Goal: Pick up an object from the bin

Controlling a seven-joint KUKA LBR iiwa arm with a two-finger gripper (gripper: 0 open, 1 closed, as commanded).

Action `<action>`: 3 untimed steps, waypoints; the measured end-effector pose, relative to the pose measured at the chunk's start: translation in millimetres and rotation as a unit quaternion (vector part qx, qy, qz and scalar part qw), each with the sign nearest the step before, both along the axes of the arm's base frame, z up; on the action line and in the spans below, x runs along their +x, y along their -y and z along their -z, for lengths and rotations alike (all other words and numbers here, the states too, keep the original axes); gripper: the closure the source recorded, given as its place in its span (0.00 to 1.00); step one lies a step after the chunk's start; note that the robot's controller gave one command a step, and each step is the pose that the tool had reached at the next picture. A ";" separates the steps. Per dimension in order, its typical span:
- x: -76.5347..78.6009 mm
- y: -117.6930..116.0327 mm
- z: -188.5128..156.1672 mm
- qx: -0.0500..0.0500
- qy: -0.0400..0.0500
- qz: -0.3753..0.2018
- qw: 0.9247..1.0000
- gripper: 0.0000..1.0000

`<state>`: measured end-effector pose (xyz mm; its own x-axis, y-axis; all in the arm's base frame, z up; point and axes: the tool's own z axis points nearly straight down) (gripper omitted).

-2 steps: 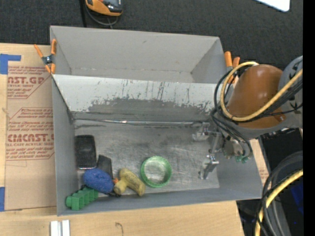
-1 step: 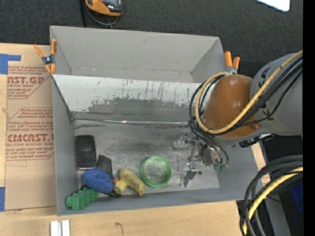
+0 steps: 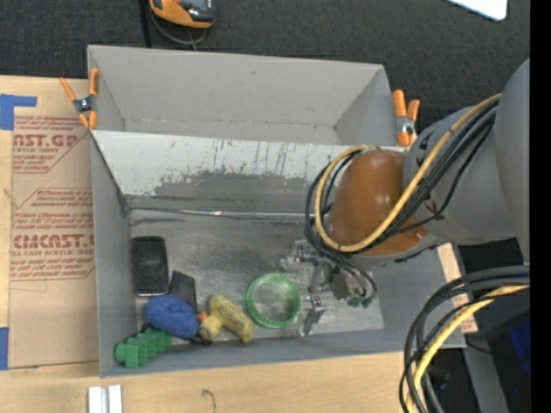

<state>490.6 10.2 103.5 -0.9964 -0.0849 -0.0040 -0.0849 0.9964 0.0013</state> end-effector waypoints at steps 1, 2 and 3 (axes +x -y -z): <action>6.7 -9.3 22.4 -0.002 0.004 0.027 1.000 0.00; 1.9 -52.8 23.3 -0.004 0.018 -0.067 0.998 1.00; 1.9 -53.1 23.4 -0.004 0.018 -0.067 0.998 1.00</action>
Offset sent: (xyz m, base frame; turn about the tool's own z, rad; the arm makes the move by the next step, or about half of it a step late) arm -0.0100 0.0582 -0.0335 -0.1442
